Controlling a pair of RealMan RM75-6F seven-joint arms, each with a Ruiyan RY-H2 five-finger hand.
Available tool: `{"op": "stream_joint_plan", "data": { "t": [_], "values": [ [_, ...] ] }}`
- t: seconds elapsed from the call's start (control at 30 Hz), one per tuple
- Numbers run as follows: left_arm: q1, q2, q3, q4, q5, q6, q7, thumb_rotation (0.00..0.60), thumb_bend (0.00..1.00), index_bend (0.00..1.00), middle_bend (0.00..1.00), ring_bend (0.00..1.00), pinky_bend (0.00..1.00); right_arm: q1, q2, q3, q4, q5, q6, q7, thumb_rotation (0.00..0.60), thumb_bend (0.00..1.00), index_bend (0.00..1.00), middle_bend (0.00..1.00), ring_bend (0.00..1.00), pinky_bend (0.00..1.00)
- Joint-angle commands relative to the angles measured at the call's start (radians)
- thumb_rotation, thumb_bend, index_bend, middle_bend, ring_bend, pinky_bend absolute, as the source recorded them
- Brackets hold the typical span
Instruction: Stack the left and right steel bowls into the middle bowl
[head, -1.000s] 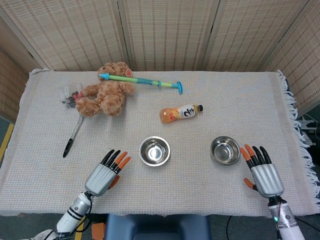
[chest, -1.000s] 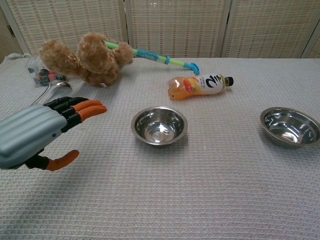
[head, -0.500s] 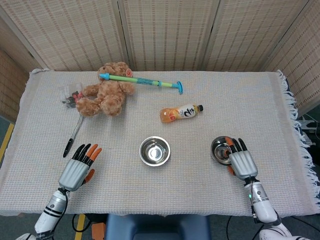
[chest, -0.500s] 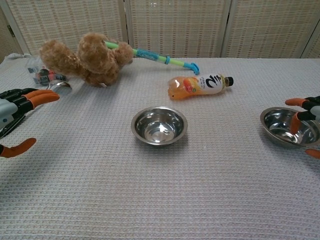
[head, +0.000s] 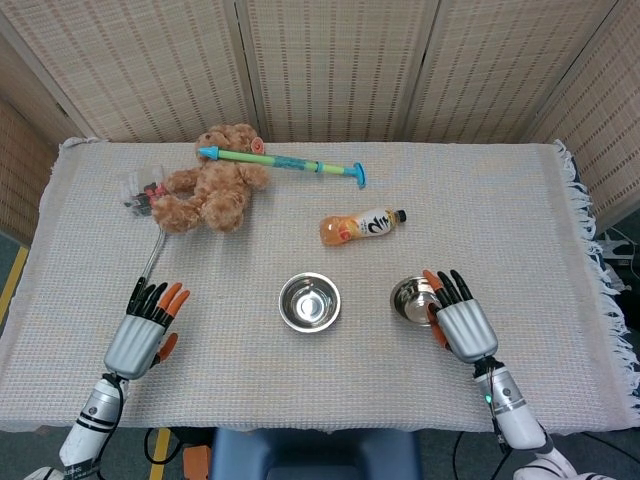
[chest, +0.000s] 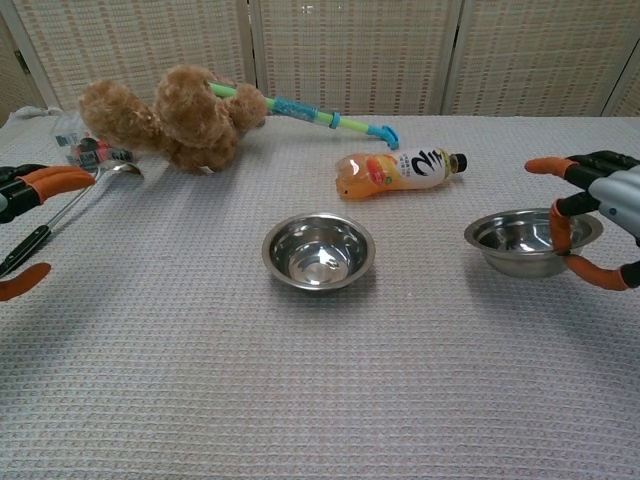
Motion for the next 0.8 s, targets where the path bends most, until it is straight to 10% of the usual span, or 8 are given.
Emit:
{"op": "stream_joint_plan", "data": {
  "t": [0.03, 0.27, 0.53, 0.63, 0.73, 0.8],
  "values": [
    [0.003, 0.006, -0.006, 0.000, -0.004, 0.000, -0.010, 0.600, 0.44, 0.00, 0.00, 0.00, 0.08, 0.044, -0.012, 0.006, -0.061, -0.065, 0.021, -0.048, 0.600, 0.46, 0.71, 0.00, 0.00, 0.00],
    [0.009, 0.035, -0.023, -0.003, -0.015, 0.000, -0.033, 0.600, 0.43, 0.00, 0.00, 0.00, 0.08, 0.159, -0.134, 0.077, -0.066, -0.033, -0.079, -0.166, 0.600, 0.46, 0.71, 0.00, 0.00, 0.00],
    [0.023, 0.081, -0.040, -0.011, -0.035, 0.004, -0.064, 0.600, 0.43, 0.00, 0.00, 0.00, 0.08, 0.311, -0.345, 0.147, 0.160, 0.048, -0.209, -0.113, 0.600, 0.46, 0.65, 0.00, 0.00, 0.00],
    [0.024, 0.087, -0.041, -0.012, -0.038, -0.001, -0.067, 0.600, 0.43, 0.00, 0.00, 0.00, 0.08, 0.320, -0.361, 0.143, 0.188, 0.048, -0.211, -0.103, 0.600, 0.44, 0.51, 0.00, 0.00, 0.00],
    [0.028, 0.095, -0.048, -0.011, -0.048, -0.001, -0.074, 0.600, 0.43, 0.00, 0.00, 0.00, 0.08, 0.307, -0.356, 0.110, 0.192, 0.068, -0.224, -0.125, 0.600, 0.25, 0.06, 0.00, 0.00, 0.00],
    [0.033, 0.101, -0.048, -0.016, -0.046, 0.003, -0.077, 0.600, 0.43, 0.00, 0.00, 0.00, 0.08, 0.257, -0.292, 0.072, 0.095, 0.072, -0.186, -0.123, 0.600, 0.15, 0.00, 0.00, 0.00, 0.00]
  ]
}}
